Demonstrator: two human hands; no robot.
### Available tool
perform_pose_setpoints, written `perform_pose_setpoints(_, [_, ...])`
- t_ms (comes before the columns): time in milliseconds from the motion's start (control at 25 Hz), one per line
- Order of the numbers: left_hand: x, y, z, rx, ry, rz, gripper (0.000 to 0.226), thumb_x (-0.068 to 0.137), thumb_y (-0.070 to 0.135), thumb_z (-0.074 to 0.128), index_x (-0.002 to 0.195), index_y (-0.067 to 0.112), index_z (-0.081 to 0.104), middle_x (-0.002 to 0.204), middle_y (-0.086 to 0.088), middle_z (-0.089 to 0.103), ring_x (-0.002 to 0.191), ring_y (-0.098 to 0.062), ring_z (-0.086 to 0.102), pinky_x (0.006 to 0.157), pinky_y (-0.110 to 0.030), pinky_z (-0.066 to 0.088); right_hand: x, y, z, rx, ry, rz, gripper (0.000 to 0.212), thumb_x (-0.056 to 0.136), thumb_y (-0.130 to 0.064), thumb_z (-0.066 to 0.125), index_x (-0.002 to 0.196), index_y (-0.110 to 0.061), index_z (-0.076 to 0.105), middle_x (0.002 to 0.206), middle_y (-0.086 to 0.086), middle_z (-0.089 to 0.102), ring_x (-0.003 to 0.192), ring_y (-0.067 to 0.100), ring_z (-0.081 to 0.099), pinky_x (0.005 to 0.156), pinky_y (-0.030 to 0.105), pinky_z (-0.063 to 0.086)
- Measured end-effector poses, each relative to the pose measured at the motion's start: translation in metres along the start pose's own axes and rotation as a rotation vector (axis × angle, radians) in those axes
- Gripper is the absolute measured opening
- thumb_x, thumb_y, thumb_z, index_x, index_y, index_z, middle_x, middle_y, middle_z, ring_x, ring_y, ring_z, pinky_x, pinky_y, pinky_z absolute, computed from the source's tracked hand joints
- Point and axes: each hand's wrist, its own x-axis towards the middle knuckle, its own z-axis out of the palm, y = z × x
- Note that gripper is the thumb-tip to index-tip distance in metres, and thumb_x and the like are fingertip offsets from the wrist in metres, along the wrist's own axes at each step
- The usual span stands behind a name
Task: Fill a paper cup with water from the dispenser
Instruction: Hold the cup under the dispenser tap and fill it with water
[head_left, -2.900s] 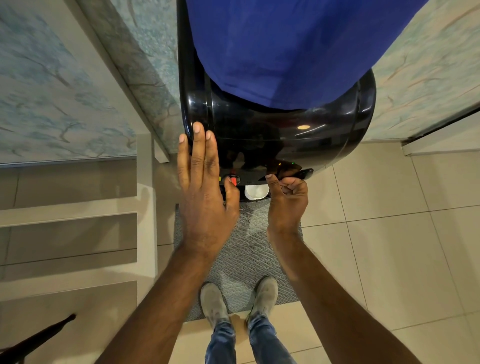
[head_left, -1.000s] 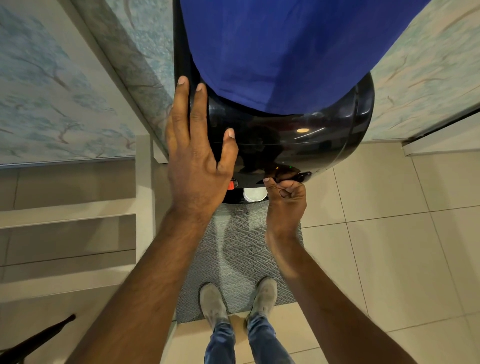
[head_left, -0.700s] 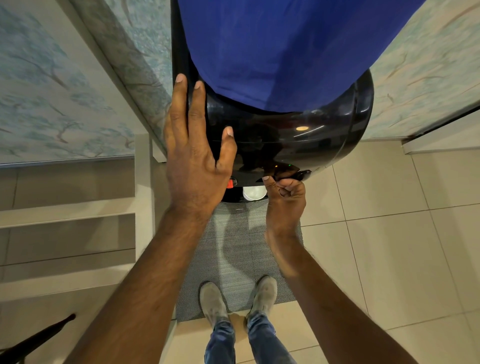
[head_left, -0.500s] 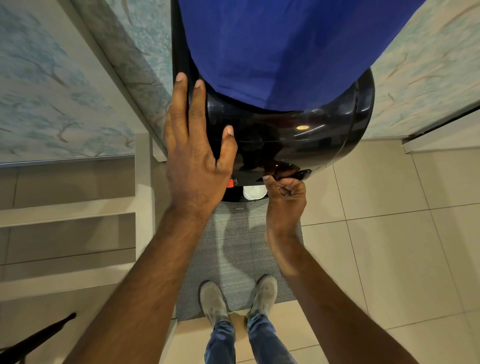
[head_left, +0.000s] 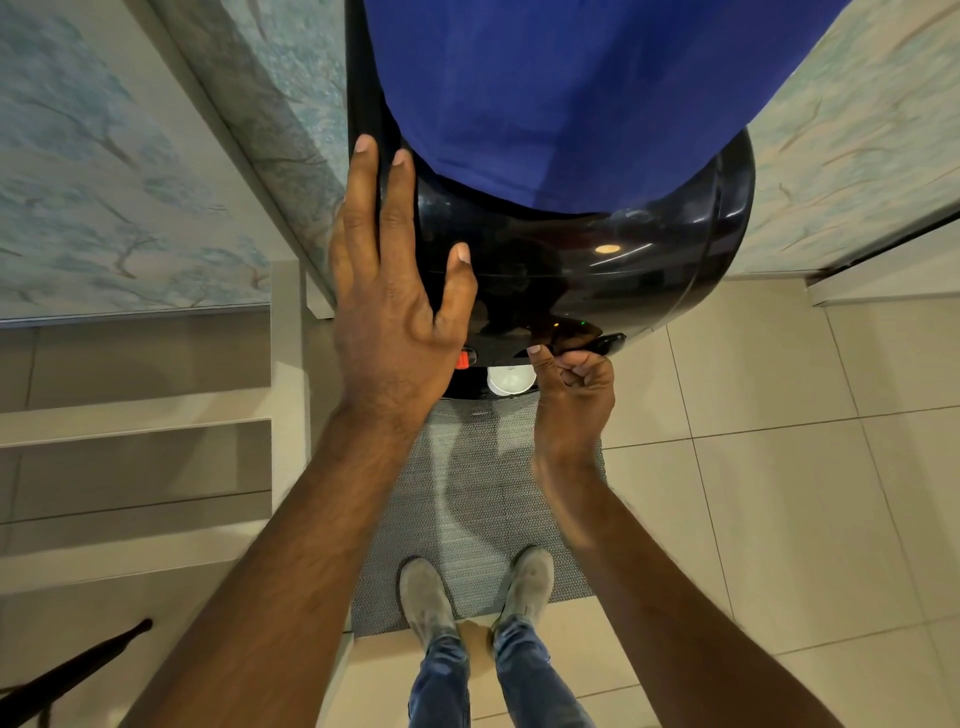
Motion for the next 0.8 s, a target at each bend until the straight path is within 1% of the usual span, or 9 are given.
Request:
perform_pose_setpoints(160, [-0.001,0.0,0.0,-0.007,-0.001,0.002,0.068,0.102,0.035,0.054,0.162,0.012,0.031,0.172,-0.011,0.019,0.157,-0.028,0.025,0.109,0.006,0.008,-0.001,0.0,-0.002,0.024,-0.008,0.013,0.033,0.082,0.001,0.081,0.088,-0.018,0.055,0.076,-0.005,0.062,0.072,0.005,0.062,0.076,0.016,0.053])
perform_pose_setpoints(280, [-0.001,0.0,-0.001,-0.007,-0.004,0.002,0.069,0.102,0.035,0.054,0.162,0.012,0.031,0.172,-0.012,0.019,0.157,-0.029,0.025,0.107,0.008,0.008,-0.006,0.001,-0.009,0.005,-0.02,0.018,0.031,0.083,-0.003,0.083,0.087,-0.019,0.055,0.073,-0.01,0.061,0.07,0.003,0.059,0.075,0.015,0.052])
perform_pose_setpoints(320, [-0.001,0.0,-0.001,-0.005,-0.004,0.002,0.069,0.102,0.035,0.054,0.162,0.012,0.031,0.172,-0.012,0.019,0.157,-0.029,0.025,0.107,0.008,0.007,-0.008,0.002,-0.014,-0.014,-0.022,0.013,0.03,0.084,-0.007,0.083,0.087,-0.019,0.056,0.073,-0.009,0.061,0.072,0.006,0.058,0.075,0.017,0.051])
perform_pose_setpoints(440, [-0.001,0.0,0.0,-0.005,-0.004,-0.004,0.069,0.102,0.035,0.053,0.162,0.011,0.03,0.172,-0.012,0.019,0.158,-0.028,0.024,0.111,0.004,0.004,-0.012,0.012,-0.03,-0.108,-0.076,-0.027,0.025,0.086,-0.017,0.083,0.088,-0.021,0.058,0.084,0.003,0.061,0.081,0.016,0.058,0.08,0.024,0.051])
perform_pose_setpoints(560, [-0.001,0.0,0.0,-0.005,-0.008,-0.017,0.069,0.101,0.035,0.053,0.162,0.012,0.03,0.172,-0.012,0.019,0.157,-0.027,0.025,0.114,-0.001,0.005,-0.007,0.037,-0.045,-0.311,-0.171,-0.002,0.028,0.085,-0.026,0.083,0.094,-0.021,0.057,0.092,-0.003,0.062,0.085,0.015,0.06,0.078,0.024,0.049])
perform_pose_setpoints(640, [-0.001,0.0,0.001,0.001,-0.007,-0.015,0.07,0.101,0.036,0.053,0.162,0.012,0.031,0.172,-0.011,0.019,0.157,-0.027,0.025,0.116,-0.004,0.006,-0.001,0.057,-0.051,-0.531,-0.195,0.068,0.044,0.081,-0.037,0.086,0.108,-0.02,0.055,0.108,-0.003,0.059,0.098,0.019,0.062,0.078,0.023,0.047])
perform_pose_setpoints(720, [-0.001,-0.002,0.002,0.012,0.001,-0.003,0.07,0.101,0.037,0.052,0.162,0.012,0.031,0.172,-0.011,0.02,0.157,-0.027,0.026,0.122,-0.011,0.013,0.007,0.076,-0.055,-0.669,-0.249,0.114,0.07,0.075,-0.048,0.087,0.126,-0.019,0.05,0.123,-0.005,0.053,0.109,0.015,0.059,0.082,0.022,0.047])
perform_pose_setpoints(760, [-0.001,-0.003,0.003,0.017,0.008,0.002,0.07,0.101,0.037,0.052,0.162,0.011,0.031,0.172,-0.012,0.021,0.157,-0.027,0.027,0.125,-0.02,0.02,0.013,0.082,-0.054,-0.707,-0.281,0.12,0.082,0.072,-0.052,0.087,0.134,-0.02,0.046,0.13,-0.006,0.05,0.113,0.013,0.057,0.087,0.024,0.048])
perform_pose_setpoints(800, [-0.001,-0.005,0.004,0.019,0.013,0.008,0.07,0.101,0.037,0.052,0.162,0.01,0.031,0.172,-0.013,0.021,0.157,-0.027,0.027,0.127,-0.032,0.027,0.019,0.088,-0.053,-0.742,-0.301,0.113,0.091,0.069,-0.053,0.087,0.14,-0.019,0.042,0.136,-0.004,0.048,0.117,0.013,0.055,0.094,0.027,0.048])
